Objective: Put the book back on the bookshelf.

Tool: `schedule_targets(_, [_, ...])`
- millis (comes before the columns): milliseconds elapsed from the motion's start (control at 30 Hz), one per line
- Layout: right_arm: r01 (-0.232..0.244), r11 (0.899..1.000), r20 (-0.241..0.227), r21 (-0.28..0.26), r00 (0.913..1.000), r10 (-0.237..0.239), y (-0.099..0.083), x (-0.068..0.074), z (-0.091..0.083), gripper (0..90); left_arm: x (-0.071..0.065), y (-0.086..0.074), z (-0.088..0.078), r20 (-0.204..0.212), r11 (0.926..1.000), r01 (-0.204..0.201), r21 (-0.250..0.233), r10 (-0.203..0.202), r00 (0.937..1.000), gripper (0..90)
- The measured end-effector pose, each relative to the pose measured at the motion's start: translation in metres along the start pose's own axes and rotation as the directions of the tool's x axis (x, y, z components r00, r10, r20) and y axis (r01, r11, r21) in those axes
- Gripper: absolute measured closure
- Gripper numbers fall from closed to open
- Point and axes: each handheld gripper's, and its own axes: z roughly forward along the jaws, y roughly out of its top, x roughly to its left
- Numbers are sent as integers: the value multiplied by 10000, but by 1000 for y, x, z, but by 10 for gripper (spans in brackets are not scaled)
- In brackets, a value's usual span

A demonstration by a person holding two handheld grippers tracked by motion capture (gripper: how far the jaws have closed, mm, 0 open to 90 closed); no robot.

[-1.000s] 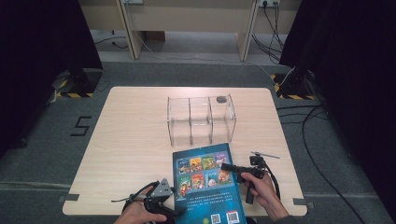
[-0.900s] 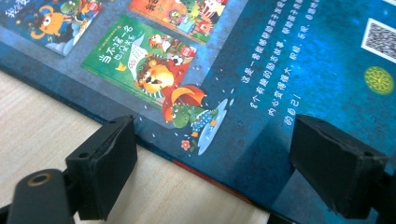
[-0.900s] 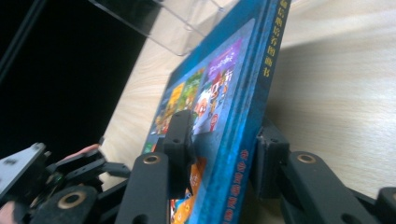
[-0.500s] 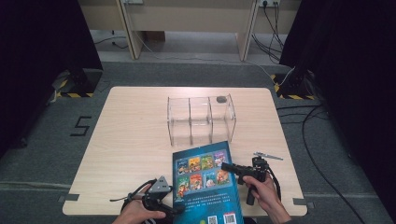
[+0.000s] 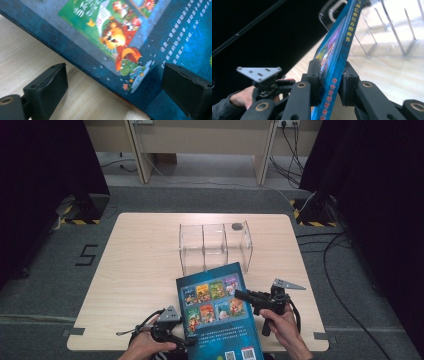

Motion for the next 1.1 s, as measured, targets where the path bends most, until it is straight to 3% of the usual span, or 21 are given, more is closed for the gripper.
schedule_targets(33, [129, 9999, -71, -75, 9999, -130, 2, 2, 0, 748, 0, 1, 1, 71, 10000, 61, -69, -60, 10000, 56])
schedule_targets(67, [599, 9981, -137, -110, 9981, -601, 7, 6, 1, 748, 1, 2, 3, 225, 10000, 27, -77, -26, 9997, 53])
schedule_targets(133, [977, 9952, -241, -25, 9949, -978, 13, 10, 2, 748, 1, 3, 5, 376, 9999, 29, -105, -25, 9993, 68])
schedule_targets(167, [977, 9952, -241, -25, 9949, -978, 13, 10, 2, 748, 2, 5, 6, 624, 9996, 224, -194, -211, 9978, 68])
schedule_targets(200, [1235, 9923, -361, 21, 9917, -1233, 16, 12, 4, 747, 6, 9, 10, 1598, 9973, 675, -273, -623, 9852, 141])
schedule_targets(233, [1324, 9912, -374, 71, 9905, -1320, 17, 13, 5, 747, 7, 11, 11, 1851, 9957, 880, -297, -811, 9794, 206])
schedule_targets(300, [1398, 9901, -370, 131, 9896, -1392, 19, 13, 6, 746, 8, 13, 11, 1917, 9950, 985, -191, -930, 9770, 237])
schedule_targets(333, [1543, 9878, -243, 227, 9878, -1538, 22, 13, 6, 741, 13, 14, 8, 2224, 9874, 1539, -377, -1419, 9646, 295])
schedule_targets(367, [1534, 9880, -233, 166, 9879, -1530, 23, 12, 4, 741, 13, 14, 8, 2224, 9874, 1539, -377, -1419, 9646, 363])
schedule_targets(400, [1481, 9890, -239, 58, 9887, -1479, 24, 12, 3, 738, 18, 17, 2, 2406, 9784, 1890, -841, -1642, 9566, 417])
schedule_targets(467, [1344, 9907, -255, -189, 9905, -1349, 26, 10, 1, 726, 15, 21, -3, 2171, 9804, 1604, -1141, -1330, 9671, 479])
schedule_targets(500, [1344, 9907, -255, -189, 9905, -1349, 26, 10, 1, 726, 15, 21, -3, 2171, 9804, 1604, -1141, -1330, 9671, 483])
schedule_targets(533, [1347, 9905, -214, -266, 9906, -1353, 29, 8, -2, 714, 13, 26, -7, 2038, 9810, 1398, -1348, -1106, 9727, 500])
schedule_targets(567, [1277, 9912, -127, -344, 9917, -1282, 30, 9, -3, 707, 12, 29, -9, 2056, 9799, 1352, -1467, -1035, 9732, 528])
schedule_targets(633, [1179, 9914, -202, -566, 9927, -1192, 32, 8, -6, 704, 10, 35, -13, 1833, 9823, 972, -1599, -672, 9808, 550])
schedule_targets(867, [1046, 9889, -366, -1059, 9934, -1090, 36, 8, -16, 692, 8, 53, -23, 1736, 9797, 748, -1860, -421, 9839, 590])
schedule_targets(1033, [1288, 9871, -217, -948, 9911, -1314, 40, 11, -23, 665, 7, 64, -29, 1882, 9733, 697, -2188, -280, 9817, 617])
schedule_targets(1100, [1299, 9879, -120, -847, 9913, -1314, 41, 10, -25, 643, 5, 69, -32, 1805, 9719, 504, -2300, -83, 9835, 637])
